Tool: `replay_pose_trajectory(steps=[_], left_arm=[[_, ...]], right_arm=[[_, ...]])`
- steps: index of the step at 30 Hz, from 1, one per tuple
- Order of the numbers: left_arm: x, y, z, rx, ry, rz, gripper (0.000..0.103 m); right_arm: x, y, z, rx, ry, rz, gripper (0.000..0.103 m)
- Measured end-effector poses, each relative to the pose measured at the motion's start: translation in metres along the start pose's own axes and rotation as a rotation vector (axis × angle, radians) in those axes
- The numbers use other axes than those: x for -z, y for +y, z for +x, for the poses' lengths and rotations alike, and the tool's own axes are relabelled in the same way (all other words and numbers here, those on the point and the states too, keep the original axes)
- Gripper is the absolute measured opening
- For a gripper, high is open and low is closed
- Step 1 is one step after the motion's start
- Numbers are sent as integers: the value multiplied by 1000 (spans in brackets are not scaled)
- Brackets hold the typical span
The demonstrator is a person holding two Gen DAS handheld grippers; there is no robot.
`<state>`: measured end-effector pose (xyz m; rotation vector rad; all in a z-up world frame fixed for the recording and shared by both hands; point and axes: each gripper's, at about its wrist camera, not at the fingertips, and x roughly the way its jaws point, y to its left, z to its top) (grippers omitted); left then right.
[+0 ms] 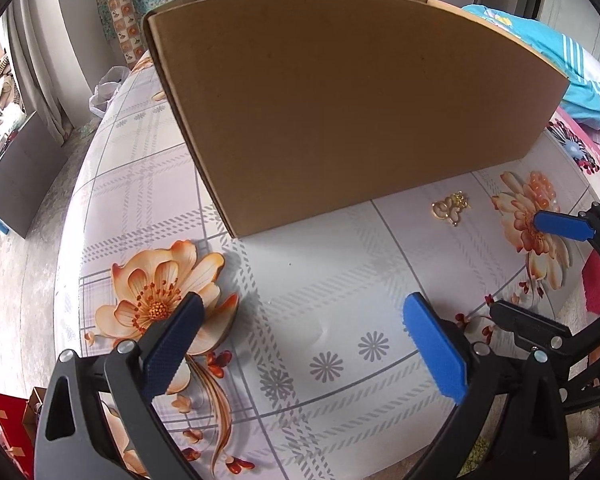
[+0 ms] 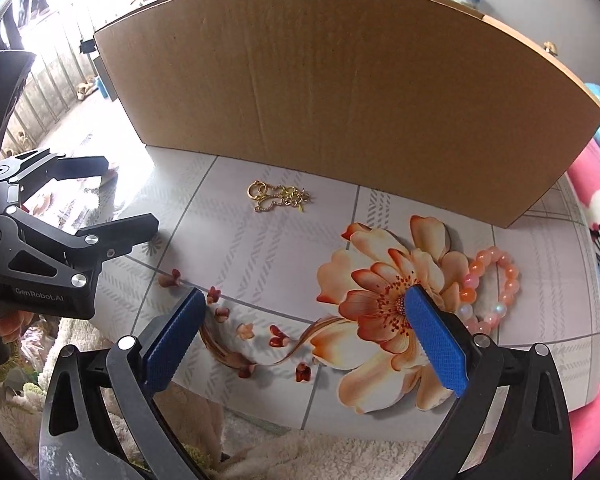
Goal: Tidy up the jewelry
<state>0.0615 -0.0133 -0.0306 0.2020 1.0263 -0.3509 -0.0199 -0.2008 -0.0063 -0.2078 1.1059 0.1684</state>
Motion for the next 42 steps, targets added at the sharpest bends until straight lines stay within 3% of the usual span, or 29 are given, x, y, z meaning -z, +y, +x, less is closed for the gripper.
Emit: replay_pose_trajectory(steps=[4,7,14,20,26,40,42], left_arm=[[3,-2,1,-5,-6,-4,99],[4,-2,2,-7,-9,-5,99],[6,-2,1,-7,-27,-6,99],[11,-2,0,-5,-51,-3,99],[14,-2,-2,-3,-63,2,99],[14,-2,-6,5,-68,15,99],[14,-2,-6,5,-68,15,99]], right_arm=[[2,-10,-5,-48,-20,30,95],[1,-29,-20,-103,-86,107,95],[-10,-56,-32,-76,-124,172,93],[-24,-56,-9,-55,-63,205,62],[-36,-42,1,-80,-40,174,40],[-57,-14,15,-78,-14,56,4],[-58,-13,15,-92,-12,50,2]])
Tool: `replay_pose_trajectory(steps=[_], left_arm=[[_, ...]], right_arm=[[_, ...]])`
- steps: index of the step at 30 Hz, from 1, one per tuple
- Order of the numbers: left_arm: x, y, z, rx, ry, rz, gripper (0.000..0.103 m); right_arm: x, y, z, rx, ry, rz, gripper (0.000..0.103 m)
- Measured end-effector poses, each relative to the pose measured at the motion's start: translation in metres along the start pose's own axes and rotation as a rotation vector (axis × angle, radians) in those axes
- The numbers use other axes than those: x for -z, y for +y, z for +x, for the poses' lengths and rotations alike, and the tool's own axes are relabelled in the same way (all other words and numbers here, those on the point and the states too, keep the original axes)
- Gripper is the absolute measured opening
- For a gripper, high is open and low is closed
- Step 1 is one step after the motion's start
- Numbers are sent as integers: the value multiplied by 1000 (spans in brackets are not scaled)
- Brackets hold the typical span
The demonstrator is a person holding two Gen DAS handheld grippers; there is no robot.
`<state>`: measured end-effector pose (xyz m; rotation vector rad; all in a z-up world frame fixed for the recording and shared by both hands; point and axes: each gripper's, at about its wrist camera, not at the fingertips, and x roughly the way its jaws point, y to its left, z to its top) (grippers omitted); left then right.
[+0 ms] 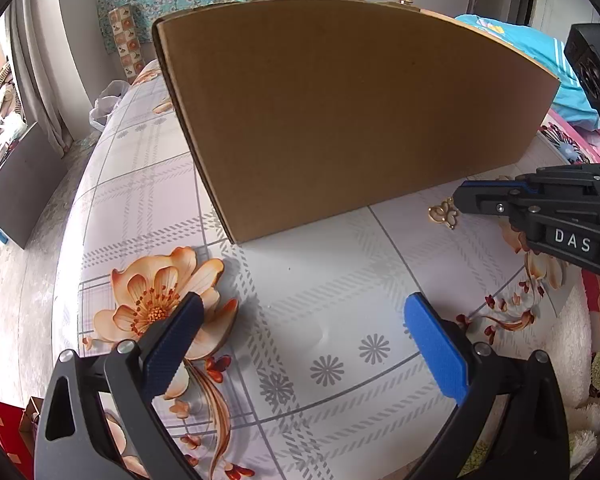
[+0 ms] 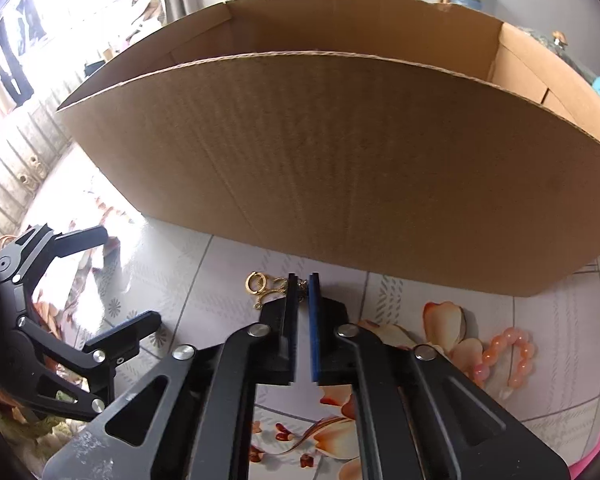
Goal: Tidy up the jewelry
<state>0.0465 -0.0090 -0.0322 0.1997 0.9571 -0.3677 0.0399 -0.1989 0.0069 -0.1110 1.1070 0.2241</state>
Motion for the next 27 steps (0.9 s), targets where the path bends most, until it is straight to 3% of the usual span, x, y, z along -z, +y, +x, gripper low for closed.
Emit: replay_pose_trajectory(steps=[7,13,16,17,21,27], left_arm=[[-1,1,1,0,-1,0,99],[-1,2,0,7,-11,12,99],[0,0,0,9,-18,21,98],[1,-1,-1,11,-19,25,97],[4,-11,-6,32,-30,47,87],[3,-28,-11,73,-58,87,61]], right_arm=[[-2,-20,-7,-118,-3,117,0],[-2,-31,-19,-137,-32,161,0],[1,-24,-20,-128,-36,115,6],[-1,-19,-17,-117,-35,90,13],[-2,4,0,-77,-36,2,17],[-7,21,16,-44,-14,-98,15]])
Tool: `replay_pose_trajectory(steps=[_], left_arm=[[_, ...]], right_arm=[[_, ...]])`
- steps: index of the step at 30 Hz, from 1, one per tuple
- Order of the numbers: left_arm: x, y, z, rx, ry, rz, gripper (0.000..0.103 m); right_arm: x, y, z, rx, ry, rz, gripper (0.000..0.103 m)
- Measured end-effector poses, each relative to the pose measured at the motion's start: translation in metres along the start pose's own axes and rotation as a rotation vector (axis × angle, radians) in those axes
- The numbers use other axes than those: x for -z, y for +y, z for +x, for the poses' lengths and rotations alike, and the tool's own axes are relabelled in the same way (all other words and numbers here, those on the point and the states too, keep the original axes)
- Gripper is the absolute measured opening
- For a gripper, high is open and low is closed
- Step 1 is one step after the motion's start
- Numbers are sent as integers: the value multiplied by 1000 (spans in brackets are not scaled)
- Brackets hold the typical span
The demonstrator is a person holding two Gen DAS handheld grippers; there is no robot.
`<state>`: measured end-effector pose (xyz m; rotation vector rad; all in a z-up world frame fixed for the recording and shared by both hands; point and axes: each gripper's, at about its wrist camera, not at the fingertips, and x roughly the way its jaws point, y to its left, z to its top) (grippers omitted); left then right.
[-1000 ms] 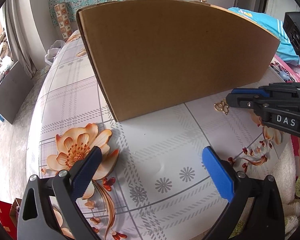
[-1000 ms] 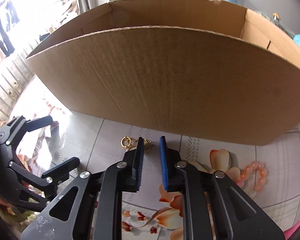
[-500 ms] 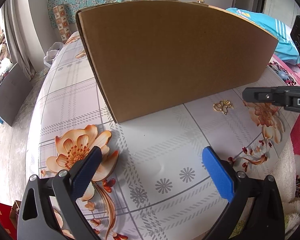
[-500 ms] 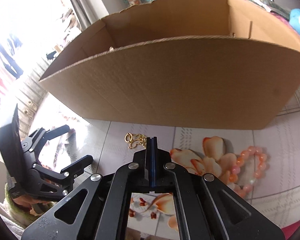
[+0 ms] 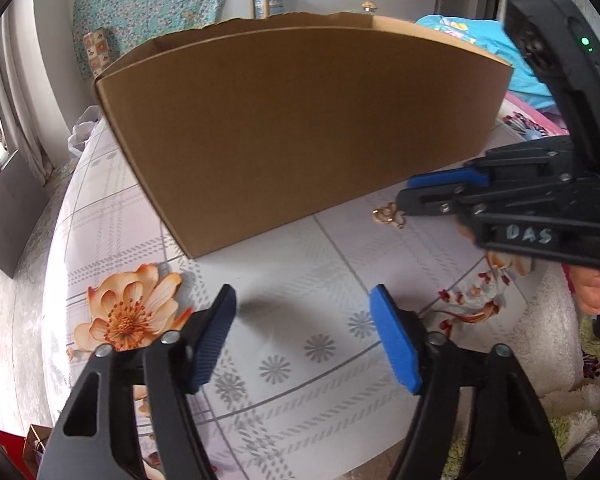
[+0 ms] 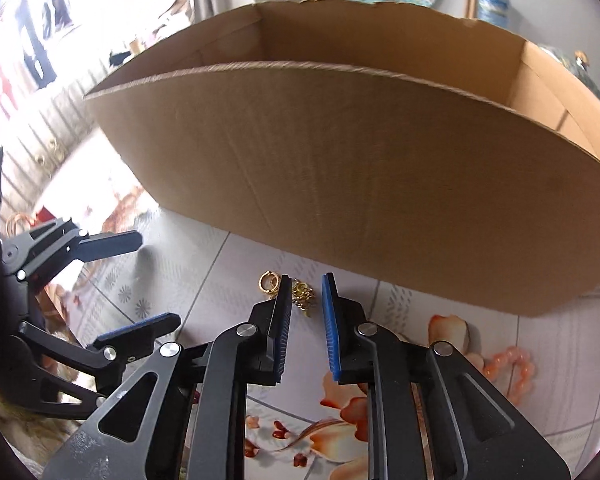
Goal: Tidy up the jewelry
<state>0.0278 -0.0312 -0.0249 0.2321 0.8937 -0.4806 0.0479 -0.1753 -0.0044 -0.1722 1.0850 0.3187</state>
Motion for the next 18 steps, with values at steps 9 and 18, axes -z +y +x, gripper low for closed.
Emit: replay_pose_trajectory(steps=[9,18], left_arm=[[-10,-14,2,66,-33,49,35],[-25,-23,10,95,-39,77,26]], right_arm=[[7,-8,-4,-63,-9,37,1],[19,-36,-24,-165,-48,198,1]])
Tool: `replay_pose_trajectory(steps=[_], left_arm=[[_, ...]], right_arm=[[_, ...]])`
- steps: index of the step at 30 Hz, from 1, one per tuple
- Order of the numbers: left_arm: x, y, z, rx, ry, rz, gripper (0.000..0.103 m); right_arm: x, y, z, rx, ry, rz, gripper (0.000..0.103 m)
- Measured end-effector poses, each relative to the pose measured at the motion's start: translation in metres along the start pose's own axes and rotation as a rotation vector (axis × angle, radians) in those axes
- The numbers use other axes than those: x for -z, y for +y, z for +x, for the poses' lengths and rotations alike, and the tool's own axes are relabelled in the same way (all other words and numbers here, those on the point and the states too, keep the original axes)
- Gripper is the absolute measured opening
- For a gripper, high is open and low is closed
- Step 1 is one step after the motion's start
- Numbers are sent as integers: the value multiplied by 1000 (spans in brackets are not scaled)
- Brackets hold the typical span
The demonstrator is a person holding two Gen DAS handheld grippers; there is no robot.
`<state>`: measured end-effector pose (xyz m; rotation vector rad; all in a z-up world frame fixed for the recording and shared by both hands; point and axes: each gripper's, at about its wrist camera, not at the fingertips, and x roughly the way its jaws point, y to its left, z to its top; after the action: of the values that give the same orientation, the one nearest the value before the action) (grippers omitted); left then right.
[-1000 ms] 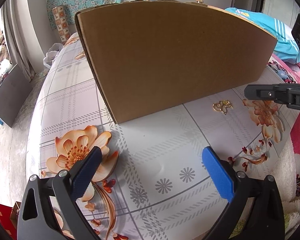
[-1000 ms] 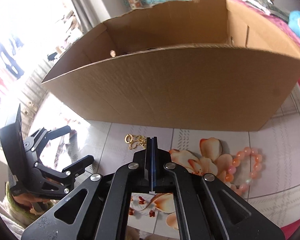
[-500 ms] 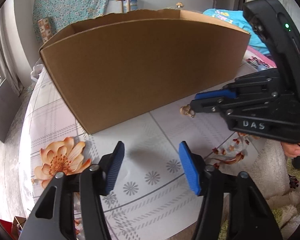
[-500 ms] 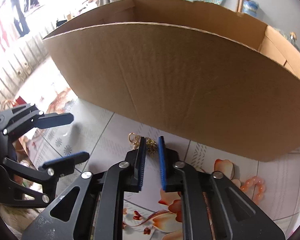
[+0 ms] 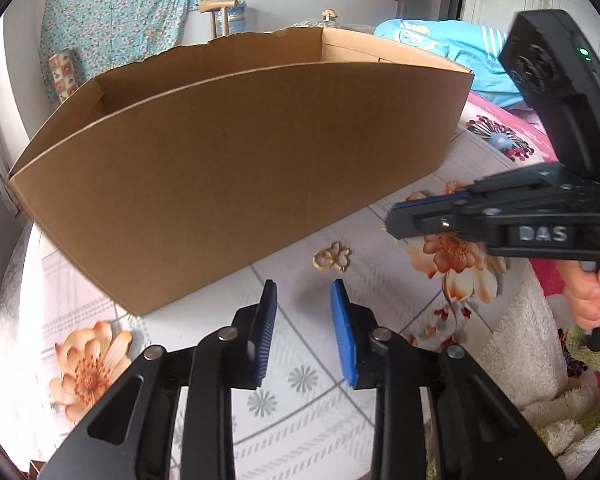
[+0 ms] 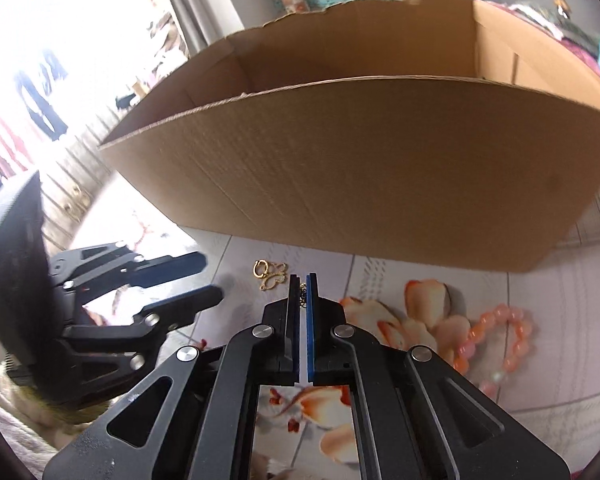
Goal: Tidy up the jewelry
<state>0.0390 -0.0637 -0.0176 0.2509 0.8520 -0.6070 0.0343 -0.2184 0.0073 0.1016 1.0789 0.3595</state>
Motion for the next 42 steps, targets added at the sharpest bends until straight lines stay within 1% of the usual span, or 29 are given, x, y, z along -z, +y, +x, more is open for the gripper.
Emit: replay_pose_trajectory(steps=[4,5,6,14,15,19,23,25,26,32,38,42], left_arm=[[-8,-2,9,-1,8,21,22],[-9,-2,12,2,13,23,22],[-11,-3,15,5,20,27,22],[-17,-7,23,23,49,53,22],[-17,-7,24,22,50,54,22],[-20,-8,27,20,53,59,22],[-22,-9,28,18,58,64,21],[-22,-9,28,23,58,70,14],[-21,-10,28,23,58,73,12],[-19,-10,28,24,59,79,11],[-15,-4,24,32,56,52,11],[-13,-3,14,36,40,42,11]], right_arm=[[3,-5,-4,-29,-8,13,1],[4,-5,-3,-35,-9,15,1],[9,-15,-9,-39,-10,16,1],[9,-19,2,-75,-16,41,1],[14,-26,-8,-79,-16,40,1],[15,-28,-7,-91,-16,45,1],[14,-29,-5,-98,-18,49,1],[14,-30,-5,-100,-17,51,1],[14,-30,-4,-100,-17,54,1],[15,-32,-4,-102,-23,58,1],[17,-31,-7,-101,-28,54,1],[17,-27,-13,-94,-37,49,1]])
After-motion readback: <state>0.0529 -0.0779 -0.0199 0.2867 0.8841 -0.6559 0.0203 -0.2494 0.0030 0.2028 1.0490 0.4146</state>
